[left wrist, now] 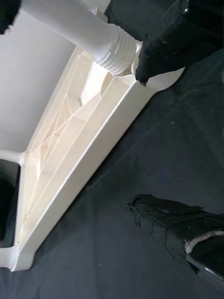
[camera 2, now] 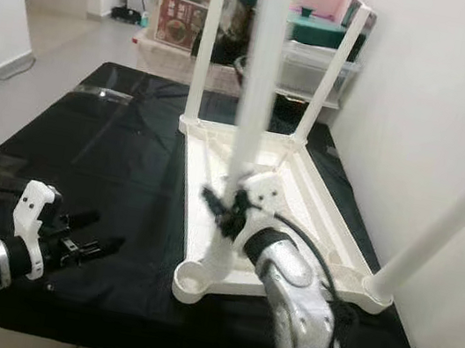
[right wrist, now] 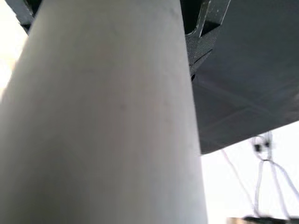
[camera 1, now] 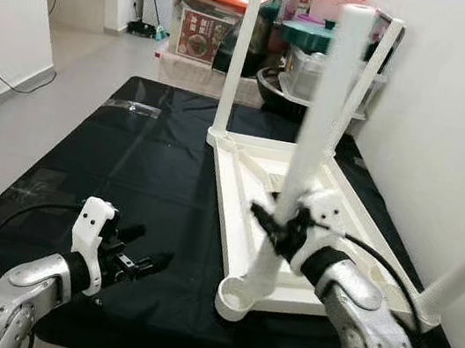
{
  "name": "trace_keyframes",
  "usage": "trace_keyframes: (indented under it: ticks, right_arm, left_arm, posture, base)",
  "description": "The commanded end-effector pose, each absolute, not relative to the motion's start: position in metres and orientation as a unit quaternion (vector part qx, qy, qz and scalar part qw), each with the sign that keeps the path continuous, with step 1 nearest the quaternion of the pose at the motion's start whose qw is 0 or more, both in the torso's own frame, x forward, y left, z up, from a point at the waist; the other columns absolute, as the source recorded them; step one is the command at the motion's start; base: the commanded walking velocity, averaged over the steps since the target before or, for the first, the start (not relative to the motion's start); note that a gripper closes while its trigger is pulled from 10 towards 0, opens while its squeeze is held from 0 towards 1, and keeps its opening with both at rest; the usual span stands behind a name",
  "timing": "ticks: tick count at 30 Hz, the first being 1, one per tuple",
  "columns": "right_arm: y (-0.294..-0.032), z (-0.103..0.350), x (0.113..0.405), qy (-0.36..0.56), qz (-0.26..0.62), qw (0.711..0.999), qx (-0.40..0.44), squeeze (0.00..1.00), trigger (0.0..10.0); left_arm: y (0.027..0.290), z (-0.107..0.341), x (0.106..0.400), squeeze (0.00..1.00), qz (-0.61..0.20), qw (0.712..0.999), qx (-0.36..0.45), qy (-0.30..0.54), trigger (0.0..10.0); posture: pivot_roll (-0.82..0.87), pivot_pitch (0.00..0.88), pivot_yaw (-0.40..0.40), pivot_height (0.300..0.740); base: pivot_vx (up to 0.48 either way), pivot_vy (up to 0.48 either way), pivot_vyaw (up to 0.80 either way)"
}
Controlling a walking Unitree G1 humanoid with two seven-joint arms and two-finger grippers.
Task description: Building children table
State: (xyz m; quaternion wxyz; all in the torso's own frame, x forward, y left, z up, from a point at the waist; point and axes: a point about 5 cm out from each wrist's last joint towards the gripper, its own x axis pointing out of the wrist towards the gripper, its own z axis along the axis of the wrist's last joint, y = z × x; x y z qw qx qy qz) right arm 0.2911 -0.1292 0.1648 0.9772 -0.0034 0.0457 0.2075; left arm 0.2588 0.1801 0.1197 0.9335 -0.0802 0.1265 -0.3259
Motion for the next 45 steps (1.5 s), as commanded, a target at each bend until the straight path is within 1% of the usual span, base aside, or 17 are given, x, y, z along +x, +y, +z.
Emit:
trace_keyframes:
  ticks: [1, 3, 5, 6, 8, 11, 14, 18, 21, 23, 24, 28, 30, 33, 34, 37, 45]
  right_arm:
    - [-0.133, 0.123, 0.282, 0.158, 0.195, 0.968, 0.003, 0.00, 0.0]
    - [-0.118, 0.131, 0.273, 0.122, 0.261, 0.957, 0.034, 0.00, 0.0]
    - [-0.110, 0.140, 0.263, 0.092, 0.334, 0.937, 0.043, 0.00, 0.0]
    - [-0.110, 0.140, 0.263, 0.092, 0.334, 0.937, 0.043, 0.00, 0.0]
    - [-0.110, 0.146, 0.260, 0.074, 0.382, 0.921, 0.026, 0.00, 0.0]
    - [-0.110, 0.148, 0.259, 0.068, 0.394, 0.916, 0.020, 0.00, 0.0]
    - [-0.106, 0.160, 0.256, 0.037, 0.448, 0.893, 0.011, 0.00, 0.0]
    - [-0.108, 0.163, 0.260, 0.028, 0.466, 0.884, -0.010, 0.00, 0.0]
    - [-0.122, 0.168, 0.285, 0.022, 0.466, 0.882, -0.067, 0.00, 0.0]
    - [-0.122, 0.168, 0.285, 0.022, 0.466, 0.882, -0.067, 0.00, 0.0]
    - [-0.132, 0.178, 0.299, 0.017, 0.478, 0.873, -0.099, 0.00, 0.0]
    - [-0.139, 0.189, 0.306, 0.015, 0.499, 0.857, -0.125, 0.00, 0.0]
    - [-0.140, 0.191, 0.306, 0.016, 0.513, 0.849, -0.131, 0.00, 0.0]
    - [-0.142, 0.194, 0.304, 0.026, 0.552, 0.822, -0.138, 0.00, 0.0]
    - [-0.142, 0.194, 0.304, 0.026, 0.552, 0.822, -0.138, 0.00, 0.0]
    - [-0.139, 0.196, 0.295, 0.030, 0.592, 0.795, -0.128, 0.00, 0.0]
    - [-0.129, 0.207, 0.283, 0.005, 0.638, 0.763, -0.104, 0.00, 0.0]
  left_arm:
    - [0.179, 0.120, 0.261, 0.00, -0.323, 0.935, -0.078, 0.126, 10.0]
    - [0.179, 0.119, 0.262, 0.00, -0.322, 0.935, -0.078, 0.126, 10.0]
    - [0.179, 0.119, 0.263, 0.00, -0.322, 0.935, -0.078, 0.127, 10.0]
    - [0.179, 0.119, 0.263, 0.00, -0.322, 0.935, -0.078, 0.127, 10.0]
    - [0.179, 0.119, 0.265, 0.00, -0.322, 0.935, -0.079, 0.124, 10.0]
    - [0.178, 0.120, 0.265, 0.00, -0.322, 0.935, -0.079, 0.123, 10.0]
    - [0.178, 0.120, 0.266, 0.00, -0.321, 0.936, -0.081, 0.121, 10.0]
    - [0.178, 0.119, 0.265, 0.00, -0.319, 0.936, -0.082, 0.121, 10.0]
    - [0.180, 0.119, 0.263, 0.00, -0.315, 0.937, -0.084, 0.122, 10.0]
    - [0.180, 0.119, 0.263, 0.00, -0.315, 0.937, -0.084, 0.122, 10.0]
    - [0.181, 0.119, 0.263, 0.00, -0.314, 0.938, -0.085, 0.121, 10.0]
    - [0.180, 0.119, 0.262, 0.00, -0.314, 0.938, -0.086, 0.121, 10.0]
    - [0.179, 0.118, 0.261, 0.00, -0.315, 0.938, -0.086, 0.121, 10.0]
    - [0.178, 0.118, 0.261, 0.00, -0.315, 0.937, -0.088, 0.121, 10.0]
    - [0.178, 0.118, 0.261, 0.00, -0.315, 0.937, -0.088, 0.121, 10.0]
    - [0.179, 0.118, 0.260, 0.00, -0.313, 0.938, -0.089, 0.121, 10.0]
    - [0.179, 0.118, 0.260, 0.00, -0.316, 0.936, -0.091, 0.123, 10.0]
  posture:
    - [0.09, 0.000, -0.088, 0.740]
    - [0.09, 0.000, -0.082, 0.740]
    - [0.08, 0.000, -0.080, 0.740]
    - [0.08, 0.000, -0.080, 0.740]
    - [0.08, 0.000, -0.086, 0.740]
    - [0.08, 0.000, -0.087, 0.740]
    - [0.09, 0.000, -0.091, 0.740]
    - [0.10, 0.000, -0.099, 0.740]
    - [0.11, 0.000, -0.108, 0.740]
    - [0.11, 0.000, -0.108, 0.740]
    - [0.11, 0.000, -0.115, 0.740]
    - [0.11, 0.000, -0.115, 0.740]
    - [0.11, 0.000, -0.115, 0.740]
    - [0.11, 0.000, -0.115, 0.740]
    - [0.11, 0.000, -0.115, 0.740]
    - [0.11, 0.000, -0.122, 0.740]
    - [0.11, 0.000, -0.113, 0.740]
  base:
    - [0.000, 0.000, 0.00]
    - [0.000, 0.000, 0.00]
    - [0.000, 0.000, 0.00]
    - [0.000, 0.000, 0.00]
    - [0.000, 0.000, 0.00]
    - [0.000, 0.000, 0.00]
    - [0.000, 0.000, 0.00]
    - [0.000, 0.000, 0.00]
    - [0.000, 0.000, 0.00]
    - [0.000, 0.000, 0.00]
    - [0.000, 0.000, 0.00]
    - [0.000, 0.000, 0.00]
    - [0.000, 0.000, 0.00]
    - [0.000, 0.000, 0.00]
    - [0.000, 0.000, 0.00]
    - [0.000, 0.000, 0.00]
    - [0.000, 0.000, 0.00]
